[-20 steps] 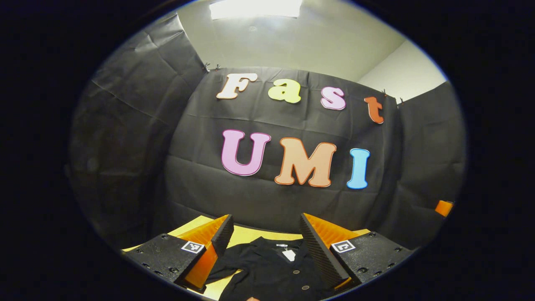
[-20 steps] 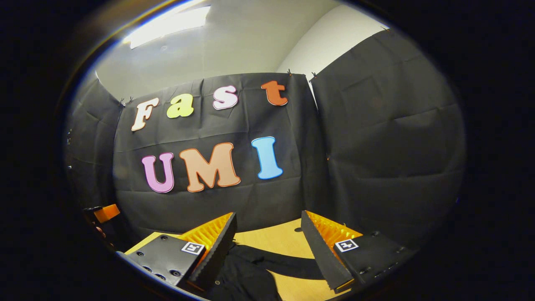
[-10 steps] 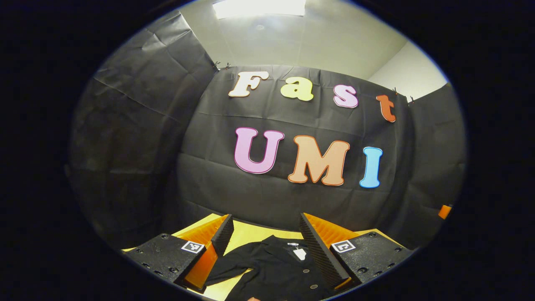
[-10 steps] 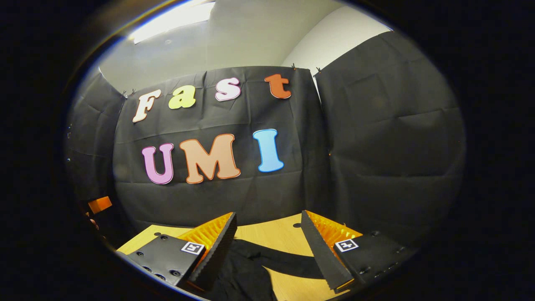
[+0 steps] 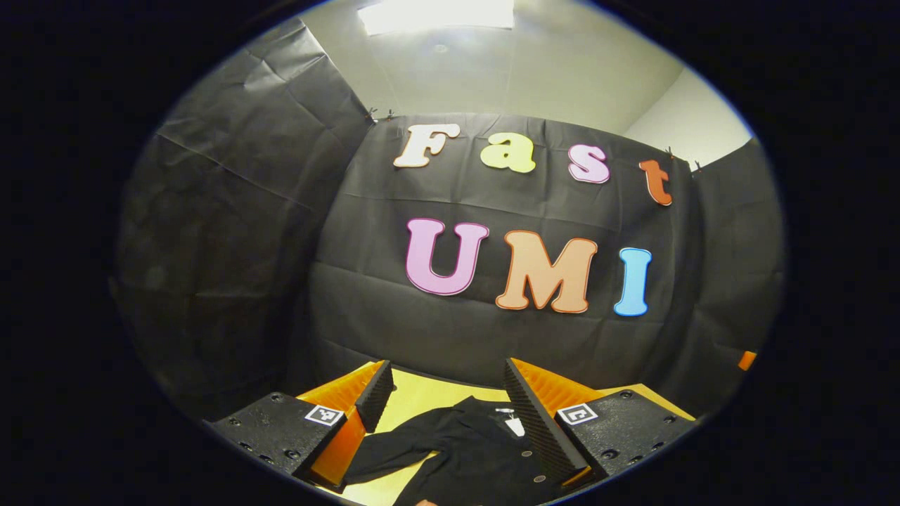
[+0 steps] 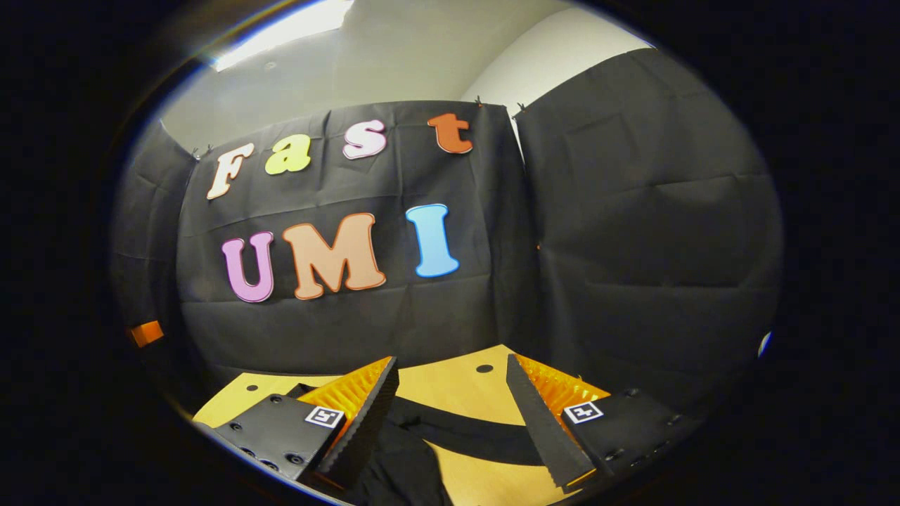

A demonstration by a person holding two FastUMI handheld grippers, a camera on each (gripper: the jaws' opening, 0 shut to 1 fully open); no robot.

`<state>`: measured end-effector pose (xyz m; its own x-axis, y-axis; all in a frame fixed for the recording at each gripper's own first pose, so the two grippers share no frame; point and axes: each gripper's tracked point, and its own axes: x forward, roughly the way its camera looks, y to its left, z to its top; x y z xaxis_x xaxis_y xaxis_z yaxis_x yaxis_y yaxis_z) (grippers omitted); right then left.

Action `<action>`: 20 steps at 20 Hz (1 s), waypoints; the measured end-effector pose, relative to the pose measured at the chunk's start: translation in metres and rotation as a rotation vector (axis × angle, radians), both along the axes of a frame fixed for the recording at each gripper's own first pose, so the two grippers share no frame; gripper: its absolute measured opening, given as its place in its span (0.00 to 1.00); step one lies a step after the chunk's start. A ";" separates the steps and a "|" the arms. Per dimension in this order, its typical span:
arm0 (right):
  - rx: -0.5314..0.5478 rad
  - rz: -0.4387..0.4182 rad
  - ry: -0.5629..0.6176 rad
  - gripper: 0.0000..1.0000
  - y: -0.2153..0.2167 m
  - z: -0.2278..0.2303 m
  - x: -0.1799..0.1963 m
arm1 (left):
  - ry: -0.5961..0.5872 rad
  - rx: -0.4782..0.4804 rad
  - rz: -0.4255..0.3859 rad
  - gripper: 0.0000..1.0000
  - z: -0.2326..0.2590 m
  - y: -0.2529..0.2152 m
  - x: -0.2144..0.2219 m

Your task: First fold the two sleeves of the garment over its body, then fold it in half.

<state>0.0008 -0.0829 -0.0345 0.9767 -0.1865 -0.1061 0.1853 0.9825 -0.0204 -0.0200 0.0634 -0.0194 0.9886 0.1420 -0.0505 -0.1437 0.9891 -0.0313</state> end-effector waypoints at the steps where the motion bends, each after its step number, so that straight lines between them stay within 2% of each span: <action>1: 0.005 -0.013 0.017 0.97 -0.006 -0.004 0.000 | 0.006 -0.006 0.011 0.94 -0.002 0.004 -0.003; 2: 0.009 -0.019 0.031 0.97 -0.010 -0.008 0.000 | 0.011 -0.014 0.023 0.94 -0.005 0.008 -0.007; 3: 0.011 -0.020 0.038 0.93 -0.011 -0.010 0.000 | 0.015 -0.021 0.038 0.94 -0.006 0.013 -0.011; 4: 0.011 -0.017 0.044 0.97 -0.012 -0.013 0.000 | 0.022 -0.022 0.057 0.94 -0.009 0.019 -0.014; 7: 0.019 0.023 0.070 0.97 0.001 -0.021 0.004 | 0.040 0.026 0.098 0.94 -0.012 0.030 -0.022; 13: 0.016 0.102 0.085 0.97 0.028 -0.026 0.016 | 0.048 0.042 0.088 0.94 -0.014 0.019 -0.025; 16: 0.014 0.089 0.112 0.98 0.019 -0.035 0.016 | 0.072 0.049 0.090 0.94 -0.021 0.020 -0.024; 17: 0.019 0.078 0.115 0.93 0.015 -0.036 0.017 | 0.083 0.056 0.091 0.94 -0.024 0.019 -0.023; 18: 0.028 0.071 0.121 0.97 0.011 -0.038 0.018 | 0.089 0.062 0.091 0.94 -0.025 0.018 -0.021; 20: 0.052 0.062 0.130 0.97 0.007 -0.041 0.019 | 0.093 0.056 0.078 0.95 -0.027 0.012 -0.015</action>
<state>0.0197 -0.0764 -0.0751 0.9635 -0.1171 -0.2408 0.1234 0.9923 0.0112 -0.0354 0.0752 -0.0466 0.9657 0.2238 -0.1317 -0.2203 0.9746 0.0407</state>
